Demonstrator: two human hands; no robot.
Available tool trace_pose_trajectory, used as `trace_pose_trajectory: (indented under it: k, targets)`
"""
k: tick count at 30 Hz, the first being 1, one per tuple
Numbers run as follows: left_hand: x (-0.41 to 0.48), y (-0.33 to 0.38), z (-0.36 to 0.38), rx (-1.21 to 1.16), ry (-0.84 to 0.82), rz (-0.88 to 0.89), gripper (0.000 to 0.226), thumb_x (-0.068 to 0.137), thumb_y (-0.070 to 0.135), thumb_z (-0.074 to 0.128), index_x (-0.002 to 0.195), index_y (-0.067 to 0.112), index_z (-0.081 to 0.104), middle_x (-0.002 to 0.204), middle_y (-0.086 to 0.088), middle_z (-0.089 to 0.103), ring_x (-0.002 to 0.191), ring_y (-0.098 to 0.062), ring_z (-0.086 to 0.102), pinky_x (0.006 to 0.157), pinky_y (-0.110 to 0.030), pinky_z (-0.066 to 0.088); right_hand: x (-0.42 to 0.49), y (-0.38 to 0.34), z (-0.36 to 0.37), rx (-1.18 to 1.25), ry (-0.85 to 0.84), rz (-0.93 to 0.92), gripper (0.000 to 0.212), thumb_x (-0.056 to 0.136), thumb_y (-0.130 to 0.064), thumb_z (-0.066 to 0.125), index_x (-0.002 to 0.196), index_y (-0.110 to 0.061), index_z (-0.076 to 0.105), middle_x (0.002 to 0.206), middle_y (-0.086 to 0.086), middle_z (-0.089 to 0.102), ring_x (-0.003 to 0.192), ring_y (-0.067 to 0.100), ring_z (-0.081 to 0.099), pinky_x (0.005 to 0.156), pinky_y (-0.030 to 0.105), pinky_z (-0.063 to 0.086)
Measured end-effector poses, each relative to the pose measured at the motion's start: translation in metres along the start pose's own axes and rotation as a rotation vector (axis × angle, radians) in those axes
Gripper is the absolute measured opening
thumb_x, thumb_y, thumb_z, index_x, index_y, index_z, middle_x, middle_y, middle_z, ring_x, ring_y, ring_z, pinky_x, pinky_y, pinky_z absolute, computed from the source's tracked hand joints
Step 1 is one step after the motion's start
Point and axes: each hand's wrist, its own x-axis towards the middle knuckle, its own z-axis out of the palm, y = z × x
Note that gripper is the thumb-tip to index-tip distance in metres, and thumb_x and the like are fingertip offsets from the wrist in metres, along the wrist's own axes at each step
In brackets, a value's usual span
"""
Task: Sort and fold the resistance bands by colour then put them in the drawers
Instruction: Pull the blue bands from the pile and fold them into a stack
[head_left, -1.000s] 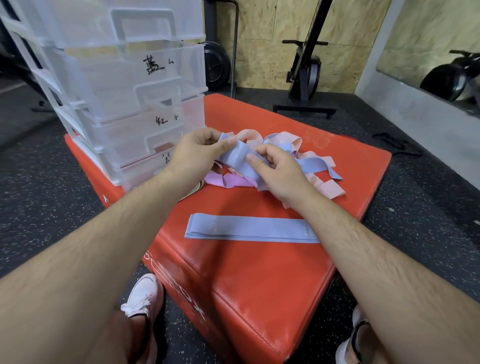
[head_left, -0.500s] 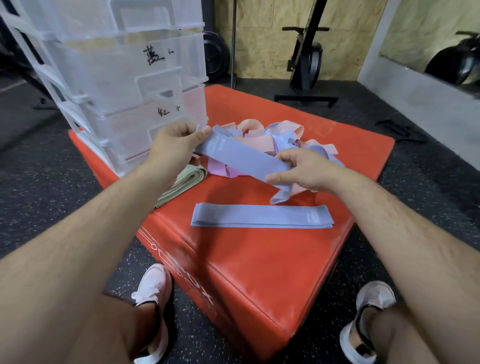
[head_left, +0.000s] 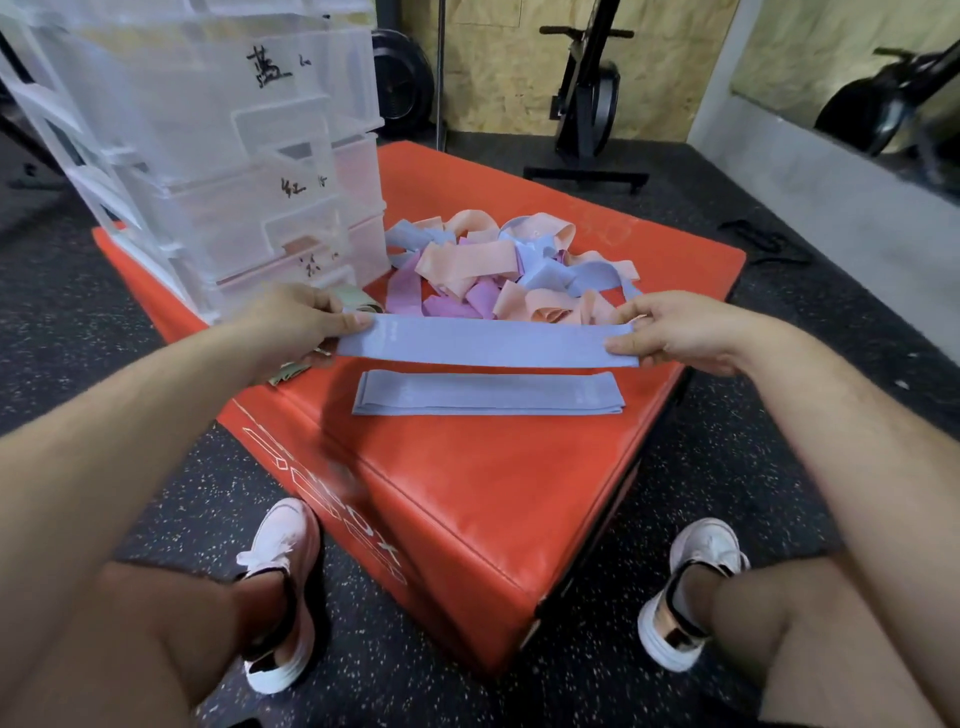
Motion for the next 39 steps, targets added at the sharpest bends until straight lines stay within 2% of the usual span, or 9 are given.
trace_pose_trajectory:
  k: [4,7,12,18,23,26,29,34,39]
  targets:
    - [-0.008,-0.008,0.012,0.133,-0.033,-0.054,0.018,0.089,0.016,0.072,0.087,0.003,0.060,0.069,-0.010,0.055,0.048,-0.012,0.054,0.032,-0.012,0.036,-0.002,0.016,0.011,-0.064,-0.041,0.061,0.016,0.090,-0.006,0.072,0.104,-0.011,0.066,0.083,0.006,0.065,0.068,0.014,0.058,0.062,0.028,0.047]
    - [-0.007,-0.018,0.017,0.147,-0.042,-0.069,0.026,0.087,0.016,0.075,0.097,-0.004,0.062,0.078,-0.014,0.060,0.061,-0.018,0.057,0.043,-0.018,0.052,-0.001,0.024,0.017,-0.147,0.038,0.090,0.018,0.087,-0.012,0.077,0.103,-0.013,0.069,0.091,0.009,0.071,0.075,0.017,0.063,0.066,0.031,0.050]
    - [-0.007,-0.031,0.031,0.301,0.014,-0.034,0.021,0.085,0.020,0.078,0.090,0.007,0.061,0.075,-0.011,0.061,0.055,-0.019,0.059,0.042,-0.021,0.051,-0.001,0.029,0.029,-0.202,0.094,0.124,0.022,0.085,-0.016,0.079,0.106,-0.014,0.069,0.099,0.011,0.074,0.081,0.021,0.067,0.065,0.031,0.053]
    - [-0.006,-0.039,0.034,0.521,0.095,0.069,0.029,0.080,0.032,0.080,0.086,0.012,0.059,0.072,-0.011,0.070,0.053,-0.022,0.062,0.050,-0.027,0.045,-0.006,0.031,0.036,-0.206,0.094,0.098,0.023,0.087,-0.016,0.077,0.107,-0.016,0.067,0.087,0.009,0.073,0.073,0.017,0.066,0.066,0.032,0.053]
    - [-0.005,-0.043,0.034,0.697,0.164,0.144,0.035,0.077,0.037,0.078,0.091,0.015,0.055,0.087,-0.006,0.061,0.075,-0.023,0.056,0.060,-0.032,0.037,-0.006,0.034,0.037,-0.282,0.161,0.118,0.036,0.083,-0.029,0.081,0.110,-0.020,0.059,0.083,0.008,0.073,0.072,0.020,0.066,0.071,0.040,0.058]
    - [-0.004,-0.045,0.038,0.760,0.172,0.346,0.030,0.078,0.041,0.072,0.095,0.023,0.058,0.098,0.000,0.052,0.092,-0.026,0.056,0.082,-0.035,0.044,-0.007,0.032,0.038,-0.281,0.165,0.138,0.035,0.085,-0.030,0.079,0.111,-0.017,0.059,0.090,0.010,0.074,0.079,0.022,0.069,0.078,0.041,0.060]
    - [-0.008,-0.043,0.055,0.747,-0.021,0.547,0.052,0.072,0.071,0.061,0.108,0.035,0.062,0.107,0.010,0.056,0.107,-0.016,0.055,0.096,-0.039,0.045,-0.008,0.030,0.039,-0.330,0.156,0.144,0.037,0.085,-0.030,0.079,0.114,-0.016,0.062,0.092,0.006,0.072,0.086,0.026,0.072,0.082,0.043,0.061]
    - [-0.007,-0.043,0.086,0.809,-0.189,0.590,0.063,0.076,0.075,0.056,0.132,0.045,0.055,0.138,0.016,0.052,0.132,-0.009,0.045,0.105,-0.044,0.039,-0.013,0.018,0.049,-0.721,0.183,-0.140,0.044,0.081,-0.048,0.074,0.120,-0.031,0.063,0.123,-0.003,0.057,0.114,0.020,0.056,0.098,0.041,0.047]
    - [0.000,-0.036,0.088,0.793,-0.228,0.593,0.058,0.078,0.071,0.051,0.129,0.044,0.057,0.123,0.019,0.057,0.117,-0.009,0.053,0.100,-0.046,0.044,-0.006,0.014,0.078,-0.792,0.003,-0.312,0.064,0.084,-0.062,0.067,0.141,-0.038,0.049,0.144,-0.010,0.050,0.137,0.016,0.042,0.113,0.044,0.032]
